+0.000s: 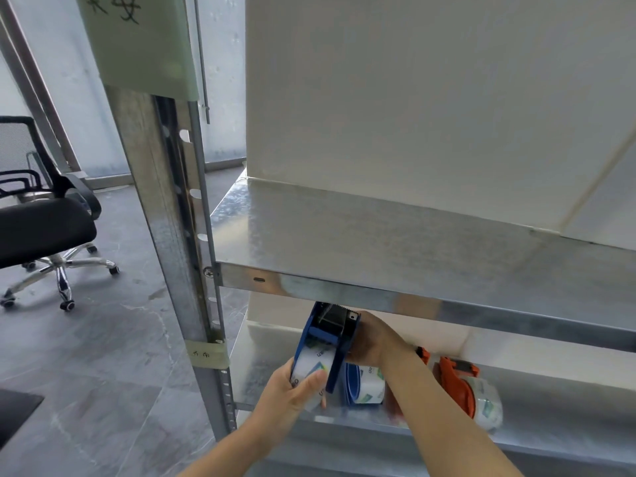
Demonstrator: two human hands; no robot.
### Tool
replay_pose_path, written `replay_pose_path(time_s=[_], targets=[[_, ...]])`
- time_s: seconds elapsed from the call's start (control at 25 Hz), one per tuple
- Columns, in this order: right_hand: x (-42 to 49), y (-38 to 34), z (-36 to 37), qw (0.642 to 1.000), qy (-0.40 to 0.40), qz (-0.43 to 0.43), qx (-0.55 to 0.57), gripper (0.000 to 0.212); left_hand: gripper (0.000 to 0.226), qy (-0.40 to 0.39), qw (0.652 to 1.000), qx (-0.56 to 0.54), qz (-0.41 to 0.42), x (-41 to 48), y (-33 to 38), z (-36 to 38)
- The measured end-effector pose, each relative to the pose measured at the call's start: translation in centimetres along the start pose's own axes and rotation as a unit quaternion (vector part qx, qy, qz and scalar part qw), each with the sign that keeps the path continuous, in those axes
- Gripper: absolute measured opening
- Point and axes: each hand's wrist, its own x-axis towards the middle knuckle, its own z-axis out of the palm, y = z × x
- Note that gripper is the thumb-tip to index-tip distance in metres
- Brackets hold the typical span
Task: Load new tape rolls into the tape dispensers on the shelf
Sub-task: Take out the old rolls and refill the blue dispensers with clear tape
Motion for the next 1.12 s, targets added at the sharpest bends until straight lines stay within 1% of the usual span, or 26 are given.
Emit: replay_pose_path(time_s=[0.08,0.24,0.32,0.4,0.48,0.6,0.64,0.68,0.72,0.8,0.88,0.96,1.04,1.12], targets=[[-0.2,0.3,0.4,0.997,-0.04,0.021,0.062,0.027,0.029,0.01,1.0,0.005,0.001,0.1,0.6,0.0],[0.6,1.0,1.5,0.991,-0.008,-0.006,0.13,0.029,0.031,0.034,0.999,0.005,-0.007,0.2,1.0,-0.4],[1.2,1.8,2.1,0.989,0.014,-0.05,0.137,0.028,0.033,0.046,0.999,-0.001,-0.023,0.3,1.2,-0.4],[1.5,2.3,2.4,0.988,0.062,-0.075,0.117,0.031,0.034,0.064,0.997,-0.013,-0.05,0.7,1.4,-0.4],[1.6,3.3,2.5,0.989,0.079,-0.083,0.09,0.047,0.036,0.085,0.992,-0.026,-0.091,1.4,1.2,-0.7],[2.7,4.8,2.7,0.993,0.09,-0.056,0.058,0.07,0.028,0.08,0.979,-0.101,-0.156,2.2,0.4,-1.0],[2.6,5.2,2.9,0.994,0.089,-0.038,0.053,0.076,0.033,0.078,0.974,-0.122,-0.177,2.4,0.1,-1.1],[2.9,5.6,2.8,0.994,0.092,-0.026,0.046,0.078,0.04,0.082,0.97,-0.127,-0.193,2.6,-0.4,-1.1],[2.9,6.0,2.8,0.994,0.103,-0.016,0.04,0.076,0.043,0.086,0.968,-0.122,-0.203,2.7,-1.0,-1.1],[3.3,7.1,2.4,0.992,0.123,0.005,0.036,0.072,0.03,0.104,0.966,-0.107,-0.212,3.0,-1.9,-0.7],[3.8,8.2,2.3,0.991,0.12,0.034,0.053,0.071,0.021,0.134,0.956,-0.103,-0.239,3.5,-3.0,-0.3],[4.9,9.1,2.5,0.988,0.119,0.057,0.074,0.078,0.02,0.148,0.947,-0.106,-0.263,3.9,-4.0,0.3],[6.8,10.1,2.2,0.986,0.137,0.055,0.08,0.086,0.02,0.159,0.941,-0.092,-0.286,4.5,-4.7,0.6],[7.6,10.5,1.9,0.986,0.149,0.049,0.065,0.086,0.021,0.167,0.934,-0.085,-0.303,5.3,-5.6,0.4]])
